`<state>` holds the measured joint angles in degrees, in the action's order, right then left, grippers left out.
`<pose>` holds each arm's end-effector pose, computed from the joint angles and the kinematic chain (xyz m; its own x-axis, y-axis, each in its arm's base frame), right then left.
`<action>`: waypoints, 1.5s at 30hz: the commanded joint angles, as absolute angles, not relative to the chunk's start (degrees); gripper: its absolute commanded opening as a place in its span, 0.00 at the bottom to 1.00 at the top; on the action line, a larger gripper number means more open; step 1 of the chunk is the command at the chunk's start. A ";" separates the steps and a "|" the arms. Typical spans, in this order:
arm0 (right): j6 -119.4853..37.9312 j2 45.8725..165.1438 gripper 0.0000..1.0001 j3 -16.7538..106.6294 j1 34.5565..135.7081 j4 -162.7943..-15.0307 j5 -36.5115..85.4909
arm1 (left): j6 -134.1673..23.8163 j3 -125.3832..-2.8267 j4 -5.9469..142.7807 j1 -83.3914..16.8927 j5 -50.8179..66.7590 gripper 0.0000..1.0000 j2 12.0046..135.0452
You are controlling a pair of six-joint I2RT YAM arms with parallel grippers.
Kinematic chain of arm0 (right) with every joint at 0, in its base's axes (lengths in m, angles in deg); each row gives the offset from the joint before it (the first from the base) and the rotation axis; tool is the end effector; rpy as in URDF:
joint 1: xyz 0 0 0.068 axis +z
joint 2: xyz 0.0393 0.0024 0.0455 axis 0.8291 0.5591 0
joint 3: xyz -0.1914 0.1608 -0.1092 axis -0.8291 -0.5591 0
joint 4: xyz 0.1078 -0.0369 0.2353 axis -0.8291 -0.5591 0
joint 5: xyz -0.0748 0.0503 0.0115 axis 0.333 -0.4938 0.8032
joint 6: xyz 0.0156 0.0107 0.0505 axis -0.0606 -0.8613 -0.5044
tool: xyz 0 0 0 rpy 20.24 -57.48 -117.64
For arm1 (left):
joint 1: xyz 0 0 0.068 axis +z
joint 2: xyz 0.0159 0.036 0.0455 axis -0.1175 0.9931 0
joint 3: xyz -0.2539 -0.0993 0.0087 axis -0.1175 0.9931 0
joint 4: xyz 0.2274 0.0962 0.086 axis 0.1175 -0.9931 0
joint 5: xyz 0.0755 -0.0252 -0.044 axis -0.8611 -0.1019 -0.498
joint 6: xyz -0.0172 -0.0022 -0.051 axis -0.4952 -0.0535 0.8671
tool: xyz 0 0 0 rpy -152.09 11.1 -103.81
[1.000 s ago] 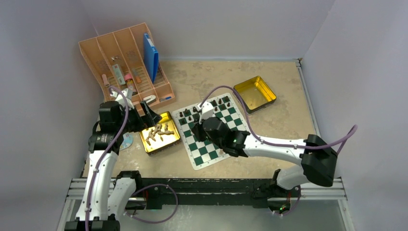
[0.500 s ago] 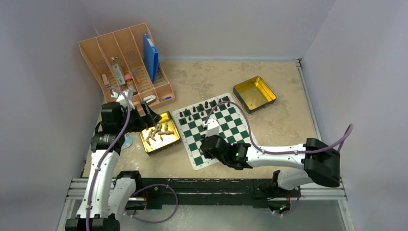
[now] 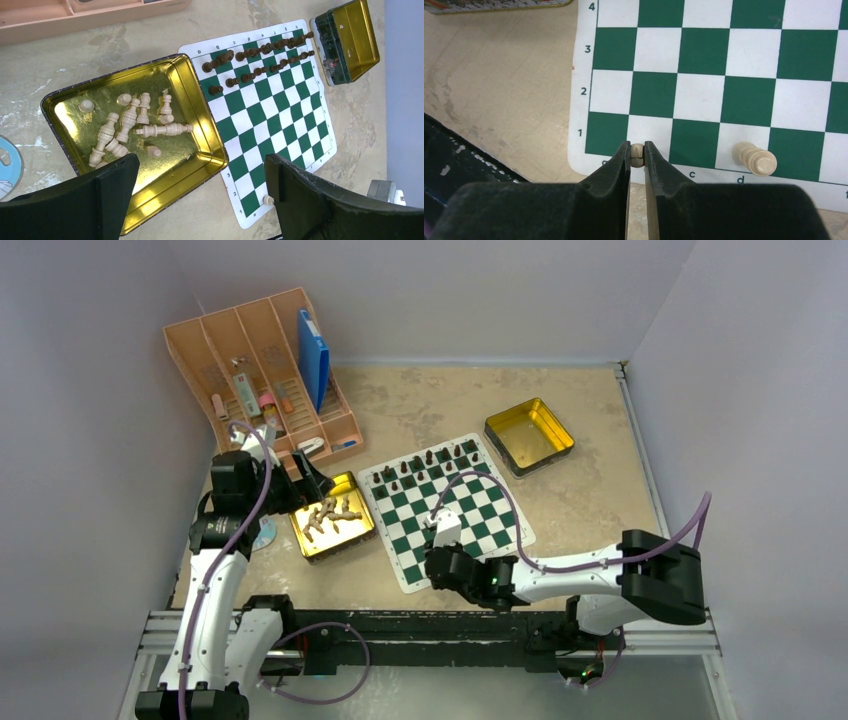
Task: Set up the chess pieces on the board
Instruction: Place the chess piece on the chessboard.
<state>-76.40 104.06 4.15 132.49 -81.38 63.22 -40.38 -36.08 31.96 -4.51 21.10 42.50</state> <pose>0.0813 0.2593 0.1791 -0.6034 -0.0376 -0.7966 -0.4473 0.8429 0.2990 0.1653 -0.0065 0.2963 -0.6253 -0.4384 -0.6456 -0.0158 0.8342 -0.5512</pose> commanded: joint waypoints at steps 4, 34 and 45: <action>-77.36 104.32 0.16 1.56 133.52 -74.87 70.94 | -40.34 -35.97 34.06 -4.23 19.72 0.97 41.50; -78.66 106.76 0.27 2.26 134.71 -74.36 70.69 | -40.21 -36.06 33.88 -4.20 18.96 0.97 41.89; -79.57 100.50 0.42 7.11 134.76 -80.34 68.43 | -40.74 -36.14 34.37 -4.20 21.15 0.97 39.67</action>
